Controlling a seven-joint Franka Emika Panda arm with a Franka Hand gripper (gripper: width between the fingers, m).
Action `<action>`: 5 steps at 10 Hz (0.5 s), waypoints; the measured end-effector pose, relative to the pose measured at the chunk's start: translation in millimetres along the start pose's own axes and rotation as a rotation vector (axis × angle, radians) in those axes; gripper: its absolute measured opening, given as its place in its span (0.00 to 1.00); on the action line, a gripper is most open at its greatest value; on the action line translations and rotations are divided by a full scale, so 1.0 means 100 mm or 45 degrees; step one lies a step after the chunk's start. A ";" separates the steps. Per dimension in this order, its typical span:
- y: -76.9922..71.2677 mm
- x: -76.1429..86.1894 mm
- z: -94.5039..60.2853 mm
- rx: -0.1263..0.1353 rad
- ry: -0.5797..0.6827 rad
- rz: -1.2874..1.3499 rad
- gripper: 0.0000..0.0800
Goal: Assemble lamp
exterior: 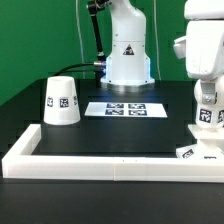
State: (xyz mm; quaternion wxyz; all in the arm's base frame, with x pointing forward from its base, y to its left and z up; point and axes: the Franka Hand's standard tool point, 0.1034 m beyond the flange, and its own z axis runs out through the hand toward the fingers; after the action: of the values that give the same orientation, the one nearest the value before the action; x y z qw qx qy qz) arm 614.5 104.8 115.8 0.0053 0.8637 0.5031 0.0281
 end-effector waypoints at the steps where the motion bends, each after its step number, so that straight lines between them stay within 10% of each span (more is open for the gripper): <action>1: 0.00 0.00 0.00 0.001 0.001 0.021 0.72; 5: 0.00 -0.01 0.00 0.005 -0.004 0.570 0.72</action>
Offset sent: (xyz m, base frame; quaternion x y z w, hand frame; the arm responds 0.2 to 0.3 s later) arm -0.0051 0.0008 -0.0017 0.0153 -0.0169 0.2659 0.9637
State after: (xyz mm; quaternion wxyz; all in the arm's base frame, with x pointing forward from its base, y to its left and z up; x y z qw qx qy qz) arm 614.0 103.8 115.7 -0.0018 0.9540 0.2988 0.0263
